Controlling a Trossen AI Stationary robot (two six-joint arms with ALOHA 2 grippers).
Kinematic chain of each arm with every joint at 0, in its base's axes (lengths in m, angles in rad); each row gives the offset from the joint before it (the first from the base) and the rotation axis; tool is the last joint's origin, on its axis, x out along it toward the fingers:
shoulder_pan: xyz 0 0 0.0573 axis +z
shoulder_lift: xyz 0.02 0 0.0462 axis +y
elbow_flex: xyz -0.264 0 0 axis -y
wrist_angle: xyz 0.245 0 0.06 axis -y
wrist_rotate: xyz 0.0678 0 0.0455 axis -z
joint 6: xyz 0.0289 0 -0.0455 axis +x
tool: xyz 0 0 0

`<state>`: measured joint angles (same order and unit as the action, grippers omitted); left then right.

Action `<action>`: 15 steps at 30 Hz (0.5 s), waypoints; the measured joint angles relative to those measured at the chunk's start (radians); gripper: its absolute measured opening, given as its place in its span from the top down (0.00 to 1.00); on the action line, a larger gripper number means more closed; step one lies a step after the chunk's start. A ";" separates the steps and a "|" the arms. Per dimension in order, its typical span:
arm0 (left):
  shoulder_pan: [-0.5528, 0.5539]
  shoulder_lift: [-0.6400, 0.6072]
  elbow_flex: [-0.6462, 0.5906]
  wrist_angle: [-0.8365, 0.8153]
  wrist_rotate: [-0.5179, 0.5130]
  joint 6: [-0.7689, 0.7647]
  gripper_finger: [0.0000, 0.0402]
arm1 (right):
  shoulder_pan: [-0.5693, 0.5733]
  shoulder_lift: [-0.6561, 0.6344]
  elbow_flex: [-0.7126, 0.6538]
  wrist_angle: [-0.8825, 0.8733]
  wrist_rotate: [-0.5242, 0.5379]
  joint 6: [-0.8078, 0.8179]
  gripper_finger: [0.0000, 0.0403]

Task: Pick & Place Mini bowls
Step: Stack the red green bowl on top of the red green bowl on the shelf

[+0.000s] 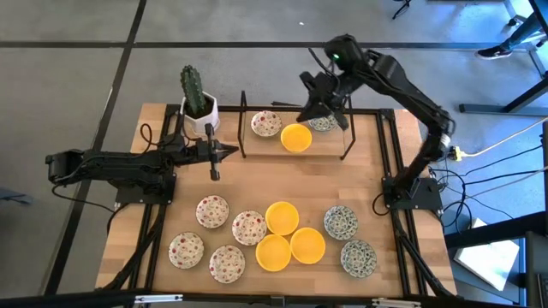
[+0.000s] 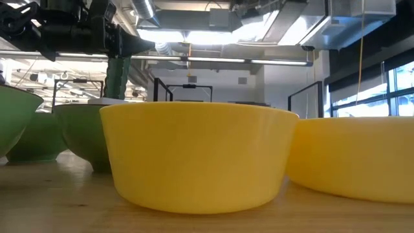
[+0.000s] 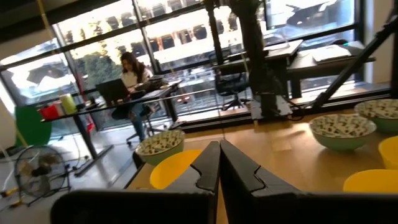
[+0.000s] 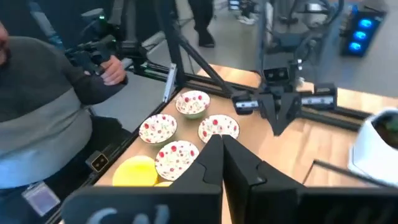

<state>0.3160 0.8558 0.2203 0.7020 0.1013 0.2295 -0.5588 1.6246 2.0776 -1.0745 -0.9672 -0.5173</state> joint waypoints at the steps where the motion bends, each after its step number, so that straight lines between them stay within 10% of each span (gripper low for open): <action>1: 0.000 0.000 0.000 -0.004 -0.012 0.000 0.99 | 0.001 -0.036 -0.039 0.020 0.027 0.022 1.00; 15: 0.000 0.000 0.000 -0.003 -0.033 -0.005 0.99 | -0.001 -0.796 -0.770 0.459 0.365 0.374 1.00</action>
<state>0.3158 0.8556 0.2203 0.6988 0.0685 0.2247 -0.5594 0.8281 1.3079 -0.6158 -0.6024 -0.1430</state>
